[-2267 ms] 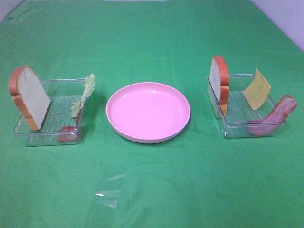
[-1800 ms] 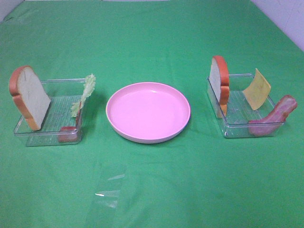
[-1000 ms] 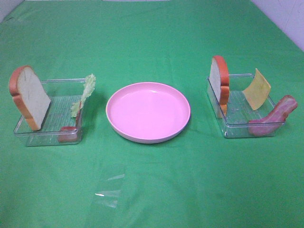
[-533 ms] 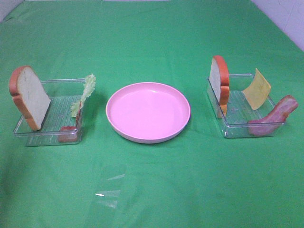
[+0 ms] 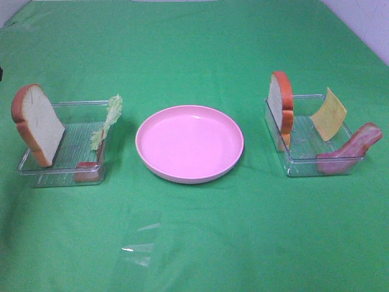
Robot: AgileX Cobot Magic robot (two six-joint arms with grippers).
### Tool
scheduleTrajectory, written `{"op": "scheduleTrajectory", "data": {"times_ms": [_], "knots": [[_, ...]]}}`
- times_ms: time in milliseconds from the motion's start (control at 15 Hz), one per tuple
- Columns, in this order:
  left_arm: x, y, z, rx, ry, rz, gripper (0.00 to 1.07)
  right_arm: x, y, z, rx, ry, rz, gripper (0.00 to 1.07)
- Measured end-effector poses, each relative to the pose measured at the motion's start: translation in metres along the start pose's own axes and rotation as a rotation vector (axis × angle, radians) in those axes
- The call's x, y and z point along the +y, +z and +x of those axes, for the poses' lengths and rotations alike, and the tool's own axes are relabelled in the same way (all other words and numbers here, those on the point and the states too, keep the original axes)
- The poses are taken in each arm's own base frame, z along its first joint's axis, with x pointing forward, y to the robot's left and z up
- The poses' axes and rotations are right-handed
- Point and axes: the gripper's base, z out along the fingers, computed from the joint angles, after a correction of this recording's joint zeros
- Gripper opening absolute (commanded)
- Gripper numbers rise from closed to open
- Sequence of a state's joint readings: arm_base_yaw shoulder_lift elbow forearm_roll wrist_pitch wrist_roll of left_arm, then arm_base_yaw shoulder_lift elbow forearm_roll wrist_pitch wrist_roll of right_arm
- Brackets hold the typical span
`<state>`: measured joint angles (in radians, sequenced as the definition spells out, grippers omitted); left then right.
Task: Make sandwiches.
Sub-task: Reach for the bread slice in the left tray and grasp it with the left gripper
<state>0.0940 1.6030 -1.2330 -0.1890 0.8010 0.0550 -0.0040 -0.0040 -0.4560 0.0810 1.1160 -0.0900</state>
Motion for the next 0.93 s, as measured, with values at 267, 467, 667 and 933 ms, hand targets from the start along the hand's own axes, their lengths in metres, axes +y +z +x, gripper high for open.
{"op": "scheduleTrajectory", "data": {"times_ms": [267, 467, 667, 933], "knots": [[-0.004, 0.048, -0.026, 0.08, -0.025, 0.087, 1.0, 0.0, 0.0, 0.0, 0.0, 0.0, 0.0, 0.85], [-0.005, 0.072, -0.026, 0.124, -0.041, 0.127, 1.0, 0.0, 0.0, 0.0, 0.0, 0.0, 0.0, 0.85], [-0.003, 0.093, -0.022, 0.173, -0.062, 0.135, 1.0, 0.0, 0.0, 0.0, 0.0, 0.0, 0.0, 0.85], [0.0, 0.102, -0.024, 0.144, -0.069, 0.124, 0.76, 0.0, 0.0, 0.0, 0.0, 0.0, 0.0, 0.85]]}}
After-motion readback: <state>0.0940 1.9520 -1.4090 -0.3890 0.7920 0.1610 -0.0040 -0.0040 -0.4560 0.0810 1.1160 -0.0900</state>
